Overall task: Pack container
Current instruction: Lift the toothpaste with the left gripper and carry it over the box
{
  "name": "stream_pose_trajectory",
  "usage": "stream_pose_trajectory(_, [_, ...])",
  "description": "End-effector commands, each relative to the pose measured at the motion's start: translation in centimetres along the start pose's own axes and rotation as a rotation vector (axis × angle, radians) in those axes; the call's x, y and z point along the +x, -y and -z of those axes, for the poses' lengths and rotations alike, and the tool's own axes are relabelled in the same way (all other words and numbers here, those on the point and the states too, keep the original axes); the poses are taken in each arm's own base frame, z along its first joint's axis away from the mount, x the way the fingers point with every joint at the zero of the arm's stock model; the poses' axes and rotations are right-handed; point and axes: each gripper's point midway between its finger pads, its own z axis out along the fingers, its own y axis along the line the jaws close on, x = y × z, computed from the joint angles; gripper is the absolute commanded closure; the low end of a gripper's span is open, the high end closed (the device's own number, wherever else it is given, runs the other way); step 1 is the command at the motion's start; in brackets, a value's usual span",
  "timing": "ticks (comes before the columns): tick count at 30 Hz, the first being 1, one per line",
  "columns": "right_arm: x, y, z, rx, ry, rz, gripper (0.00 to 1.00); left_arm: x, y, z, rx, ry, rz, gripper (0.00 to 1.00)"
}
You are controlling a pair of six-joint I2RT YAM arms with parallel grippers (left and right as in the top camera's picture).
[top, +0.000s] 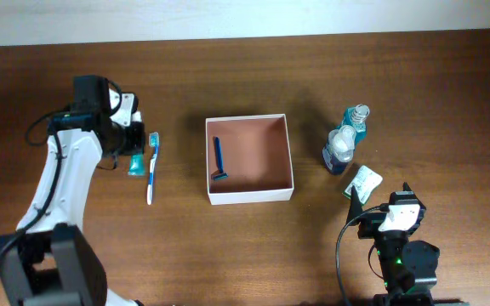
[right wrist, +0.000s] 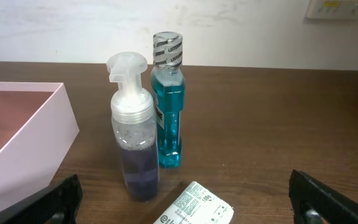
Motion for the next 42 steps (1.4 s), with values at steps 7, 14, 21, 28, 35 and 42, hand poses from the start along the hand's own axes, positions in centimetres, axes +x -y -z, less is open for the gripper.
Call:
stream_pose_trajectory(7, [0.4, 0.1, 0.0, 0.008, -0.012, 0.002, 0.02, -3.1, 7.3, 6.5, 0.303, 0.163, 0.117, 0.99])
stream_pose_trajectory(14, [0.4, 0.1, 0.0, 0.008, -0.012, 0.002, 0.01, -2.8, 12.4, 6.8, 0.317, 0.152, 0.135, 0.99])
stream_pose_trajectory(21, [0.4, 0.1, 0.0, 0.008, -0.012, 0.002, 0.02, -2.4, 16.9, 6.2, 0.21, 0.19, 0.103, 0.99])
stream_pose_trajectory(28, [0.4, 0.1, 0.0, 0.008, -0.012, 0.002, 0.02, -1.4, 21.1, 6.3, 0.126, 0.252, -0.023, 0.99])
stream_pose_trajectory(35, [0.4, 0.1, 0.0, 0.008, -0.012, 0.002, 0.02, -1.1, 22.4, 6.4, 0.083, 0.291, -0.017, 0.99])
stream_pose_trajectory(42, [0.4, 0.1, 0.0, 0.008, -0.012, 0.002, 0.02, 0.1, 22.1, 3.4, 0.045, 0.205, 0.004, 0.99])
